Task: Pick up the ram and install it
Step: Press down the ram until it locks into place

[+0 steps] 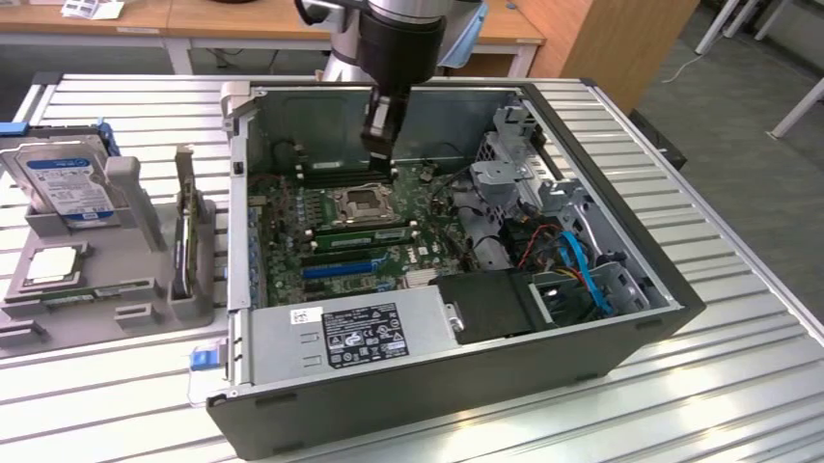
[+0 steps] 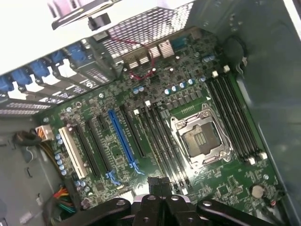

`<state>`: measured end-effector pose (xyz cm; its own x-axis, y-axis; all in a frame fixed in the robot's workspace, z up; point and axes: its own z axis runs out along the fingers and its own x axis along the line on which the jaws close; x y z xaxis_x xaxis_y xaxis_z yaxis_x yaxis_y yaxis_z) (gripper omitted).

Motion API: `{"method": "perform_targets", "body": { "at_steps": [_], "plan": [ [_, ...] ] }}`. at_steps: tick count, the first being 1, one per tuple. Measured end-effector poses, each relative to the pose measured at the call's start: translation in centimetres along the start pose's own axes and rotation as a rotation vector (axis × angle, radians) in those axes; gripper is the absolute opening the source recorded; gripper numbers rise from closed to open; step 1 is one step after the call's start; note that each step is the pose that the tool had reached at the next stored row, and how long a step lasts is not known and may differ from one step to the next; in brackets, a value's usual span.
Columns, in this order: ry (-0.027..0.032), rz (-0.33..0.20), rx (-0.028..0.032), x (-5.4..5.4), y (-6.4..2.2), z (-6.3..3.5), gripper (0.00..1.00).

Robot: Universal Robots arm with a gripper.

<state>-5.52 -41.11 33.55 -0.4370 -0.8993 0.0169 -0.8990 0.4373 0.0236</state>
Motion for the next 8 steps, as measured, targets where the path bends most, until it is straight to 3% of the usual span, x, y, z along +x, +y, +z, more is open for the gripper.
{"method": "perform_targets", "body": {
  "at_steps": [8],
  "plan": [
    [-0.0028,0.119,-0.0020,0.00,0.00,0.01,0.11]
  ]
}}
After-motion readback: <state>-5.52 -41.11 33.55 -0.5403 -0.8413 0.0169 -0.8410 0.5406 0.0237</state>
